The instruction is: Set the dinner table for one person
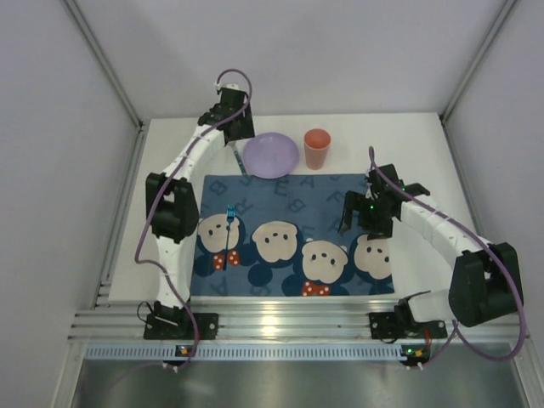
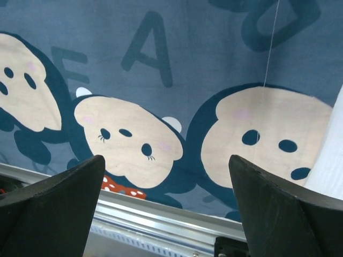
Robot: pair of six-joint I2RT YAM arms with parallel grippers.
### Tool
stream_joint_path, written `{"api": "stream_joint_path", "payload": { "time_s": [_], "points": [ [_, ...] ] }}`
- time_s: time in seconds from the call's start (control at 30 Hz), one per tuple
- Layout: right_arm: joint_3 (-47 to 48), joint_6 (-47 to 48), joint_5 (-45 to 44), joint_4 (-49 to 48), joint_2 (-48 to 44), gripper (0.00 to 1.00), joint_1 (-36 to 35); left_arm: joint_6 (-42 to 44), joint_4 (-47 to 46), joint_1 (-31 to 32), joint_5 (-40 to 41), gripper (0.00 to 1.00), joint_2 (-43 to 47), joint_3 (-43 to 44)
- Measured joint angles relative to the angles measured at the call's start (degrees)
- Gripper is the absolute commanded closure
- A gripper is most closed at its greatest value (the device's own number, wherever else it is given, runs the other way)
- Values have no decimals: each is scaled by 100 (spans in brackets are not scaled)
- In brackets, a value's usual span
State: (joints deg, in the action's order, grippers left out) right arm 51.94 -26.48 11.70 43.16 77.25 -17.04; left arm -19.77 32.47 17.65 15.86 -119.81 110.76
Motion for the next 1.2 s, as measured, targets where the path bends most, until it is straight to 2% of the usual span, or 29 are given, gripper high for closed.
{"api": "stream_joint_path", "payload": {
  "time_s": [0.1, 0.2, 0.57, 0.77, 0.9, 1.03, 1.07, 1.13, 1.2],
  "points": [
    [157, 98, -111, 72, 70, 0, 48, 24, 247, -70, 101, 28, -1005, 1226],
    [273, 192, -210, 177, 164, 0, 109, 17, 352, -166, 173, 31, -1598, 1805],
    [601, 343, -498, 450, 608, 0, 258, 20, 400, -428, 199, 34, -2199, 1932],
    [734, 341, -520, 485, 901, 0, 260, 0, 396, -446, 74, 41, -2468, 1950],
    [802, 339, -522, 494, 1029, 0, 260, -46, 350, -468, -46, 54, -2603, 1950],
    [839, 334, -522, 503, 1095, 0, 260, -109, 313, -470, -125, 79, -2603, 1908],
    [855, 334, -520, 501, 1110, 0, 260, -116, 278, -468, -136, 89, -2601, 1880],
    [857, 334, -522, 501, 1123, 0, 260, -101, 181, -466, -133, 100, -2592, 1825],
    [859, 332, -522, 501, 1132, 0, 260, -107, 131, -466, -127, 100, -2573, 1786]
  ]
}}
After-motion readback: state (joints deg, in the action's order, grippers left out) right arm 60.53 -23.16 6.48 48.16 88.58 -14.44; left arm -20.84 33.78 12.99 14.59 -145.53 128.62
